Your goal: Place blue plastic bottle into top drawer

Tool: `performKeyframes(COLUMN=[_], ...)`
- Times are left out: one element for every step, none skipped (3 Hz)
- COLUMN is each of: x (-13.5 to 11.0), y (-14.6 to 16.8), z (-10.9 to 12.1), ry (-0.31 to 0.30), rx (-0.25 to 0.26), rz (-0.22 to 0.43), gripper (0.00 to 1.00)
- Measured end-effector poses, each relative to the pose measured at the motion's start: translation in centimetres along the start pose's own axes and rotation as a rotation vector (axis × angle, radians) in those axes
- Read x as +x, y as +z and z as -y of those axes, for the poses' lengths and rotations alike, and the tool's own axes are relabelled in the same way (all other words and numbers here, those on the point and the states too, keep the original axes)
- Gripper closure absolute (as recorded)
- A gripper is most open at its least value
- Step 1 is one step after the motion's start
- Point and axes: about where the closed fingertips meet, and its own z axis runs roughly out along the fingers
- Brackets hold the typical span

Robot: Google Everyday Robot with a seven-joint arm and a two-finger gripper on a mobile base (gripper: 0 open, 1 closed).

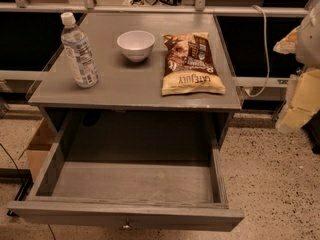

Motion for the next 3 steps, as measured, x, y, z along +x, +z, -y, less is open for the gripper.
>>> performKeyframes(x=[0.0,-1.6,-5.0], y=[0.0,0.8,3.7], z=[0.0,0.8,2.3], ry=[0.0,-0.019,-0.067], rx=[0.0,-0.001,-0.025], rz=[0.0,0.029,0.052], gripper=[0.0,0.0,0.0])
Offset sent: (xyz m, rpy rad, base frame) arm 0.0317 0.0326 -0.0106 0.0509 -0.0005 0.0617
